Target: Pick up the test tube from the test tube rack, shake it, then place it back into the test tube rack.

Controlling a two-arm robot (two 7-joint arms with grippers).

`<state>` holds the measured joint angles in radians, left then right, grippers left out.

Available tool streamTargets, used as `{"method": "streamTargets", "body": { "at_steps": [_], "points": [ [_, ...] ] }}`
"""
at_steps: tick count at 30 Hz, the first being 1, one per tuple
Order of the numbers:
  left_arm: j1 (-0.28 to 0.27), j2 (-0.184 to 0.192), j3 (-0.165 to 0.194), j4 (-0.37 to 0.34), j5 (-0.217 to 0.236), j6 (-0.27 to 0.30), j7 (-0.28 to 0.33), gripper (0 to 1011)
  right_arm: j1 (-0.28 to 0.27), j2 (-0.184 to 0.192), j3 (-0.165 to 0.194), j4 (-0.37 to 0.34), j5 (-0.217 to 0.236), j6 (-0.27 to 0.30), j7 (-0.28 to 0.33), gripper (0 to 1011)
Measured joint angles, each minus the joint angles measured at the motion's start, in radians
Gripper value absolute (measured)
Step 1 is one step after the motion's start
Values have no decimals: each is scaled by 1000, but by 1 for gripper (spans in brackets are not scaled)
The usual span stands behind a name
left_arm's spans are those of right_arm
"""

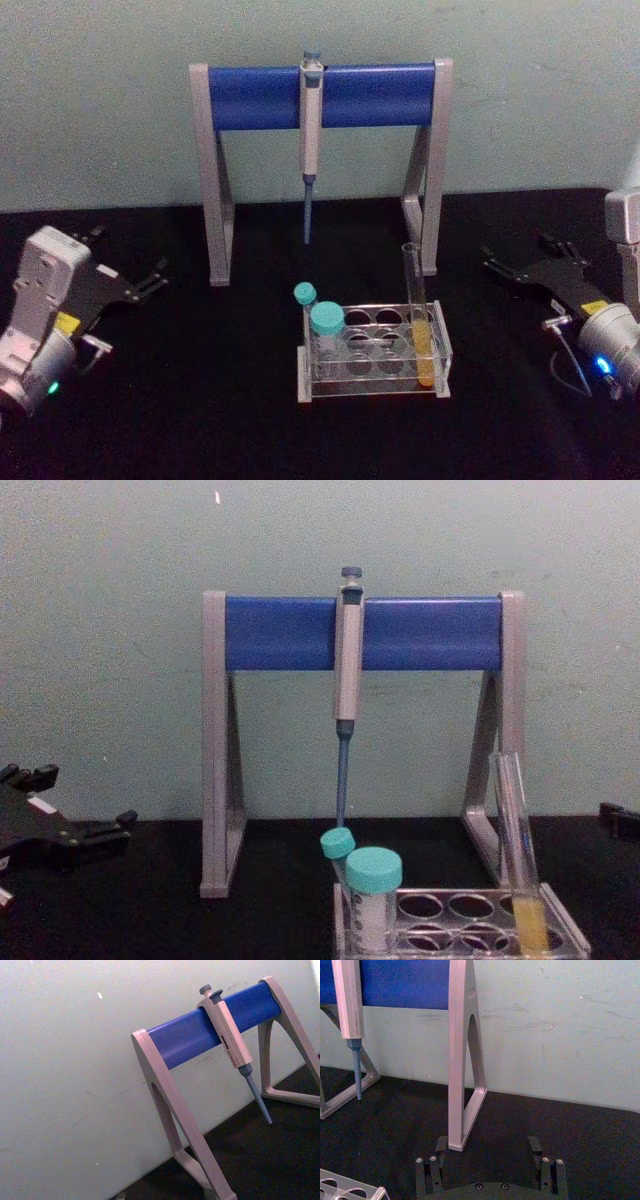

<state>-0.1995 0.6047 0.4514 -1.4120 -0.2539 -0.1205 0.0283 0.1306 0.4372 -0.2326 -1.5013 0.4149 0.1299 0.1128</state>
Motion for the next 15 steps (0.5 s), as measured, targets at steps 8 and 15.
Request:
{"method": "streamTargets", "body": {
  "at_steps": [8,15],
  "points": [
    [0,0,0,0,0,0,0,1001,0,0,0,0,0,0,0,1000],
    [0,0,0,0,0,0,0,1001,0,0,0,0,0,0,0,1000]
  ]
}}
